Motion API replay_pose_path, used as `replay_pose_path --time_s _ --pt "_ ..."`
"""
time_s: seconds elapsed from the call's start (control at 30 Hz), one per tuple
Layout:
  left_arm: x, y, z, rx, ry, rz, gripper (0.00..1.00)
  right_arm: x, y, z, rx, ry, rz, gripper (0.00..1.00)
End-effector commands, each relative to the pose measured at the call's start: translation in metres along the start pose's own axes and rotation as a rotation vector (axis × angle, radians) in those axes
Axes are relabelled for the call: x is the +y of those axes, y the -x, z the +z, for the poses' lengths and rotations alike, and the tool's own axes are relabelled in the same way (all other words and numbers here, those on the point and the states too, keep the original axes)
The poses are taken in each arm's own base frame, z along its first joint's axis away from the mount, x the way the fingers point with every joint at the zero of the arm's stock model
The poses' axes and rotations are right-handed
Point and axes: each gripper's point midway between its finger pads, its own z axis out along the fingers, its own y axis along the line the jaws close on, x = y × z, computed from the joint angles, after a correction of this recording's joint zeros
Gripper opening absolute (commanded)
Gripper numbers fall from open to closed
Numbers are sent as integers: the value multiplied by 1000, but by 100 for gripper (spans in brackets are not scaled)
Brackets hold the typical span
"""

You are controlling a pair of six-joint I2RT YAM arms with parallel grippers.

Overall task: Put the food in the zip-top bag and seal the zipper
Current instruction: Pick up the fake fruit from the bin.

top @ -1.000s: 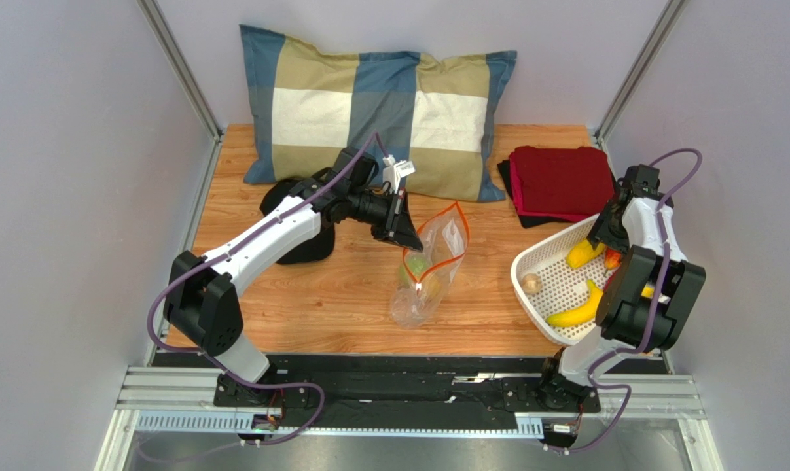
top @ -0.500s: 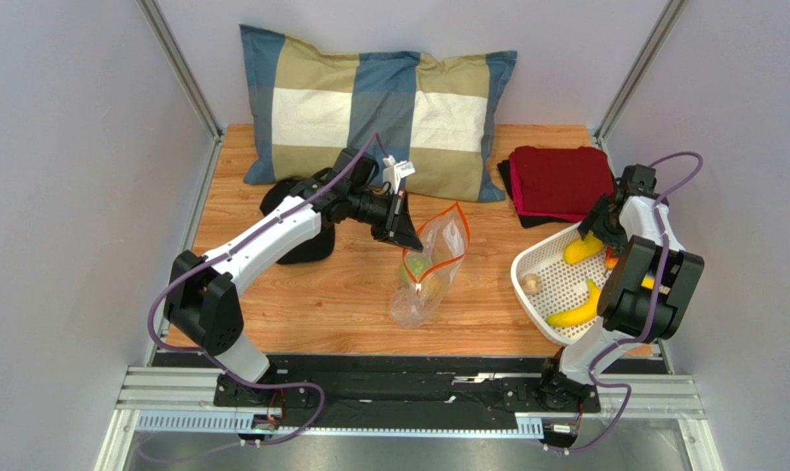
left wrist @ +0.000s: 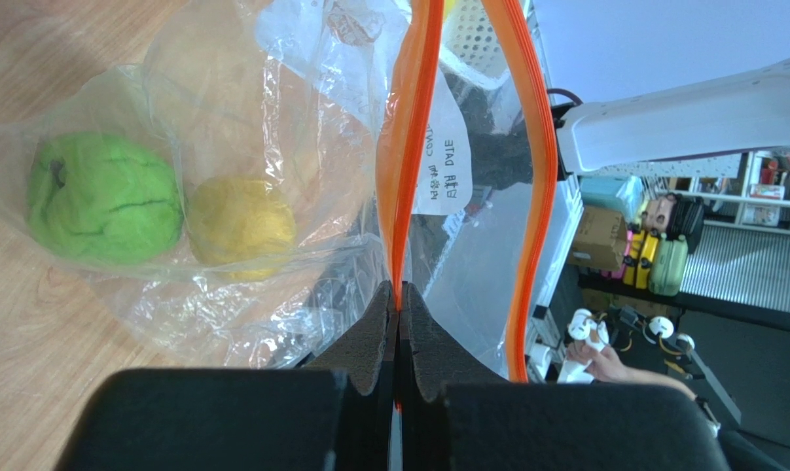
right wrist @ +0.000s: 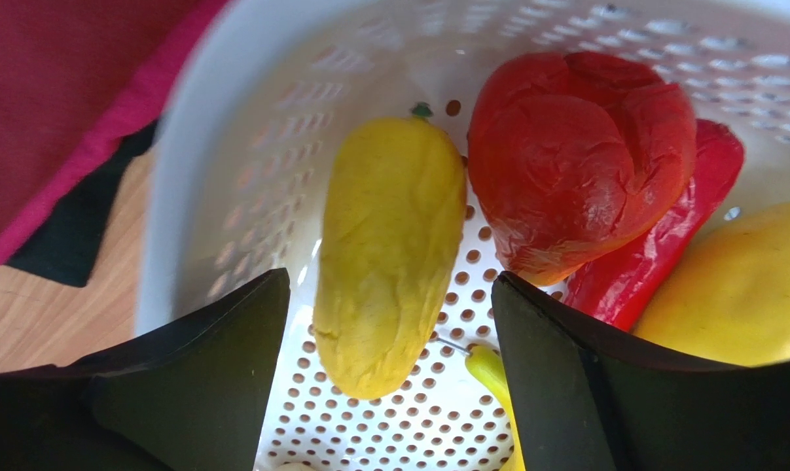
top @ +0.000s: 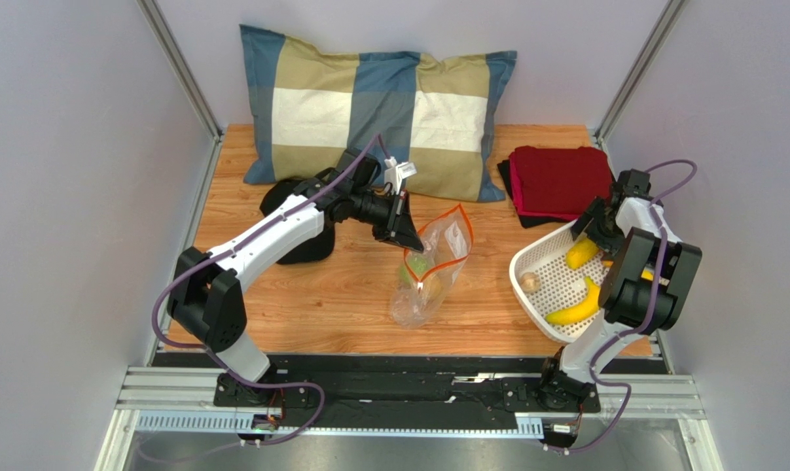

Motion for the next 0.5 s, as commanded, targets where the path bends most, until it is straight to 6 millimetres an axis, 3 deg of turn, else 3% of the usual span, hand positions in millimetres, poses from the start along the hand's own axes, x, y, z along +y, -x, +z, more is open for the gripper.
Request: replay_pose_path --time_s 0.0,0.13,0.27,0.47 --pt "-12 12 -2 -24 -25 57 0 5 -8 20 15 23 3 80" --pt "-13 11 -2 -22 -28 59 0 5 -12 24 21 29 -17 75" --pt "-13 12 -3 -25 -26 63 0 5 -11 11 7 48 -52 59" --pt "-13 11 -4 -28 -20 62 0 19 9 -45 -65 144 -131 33"
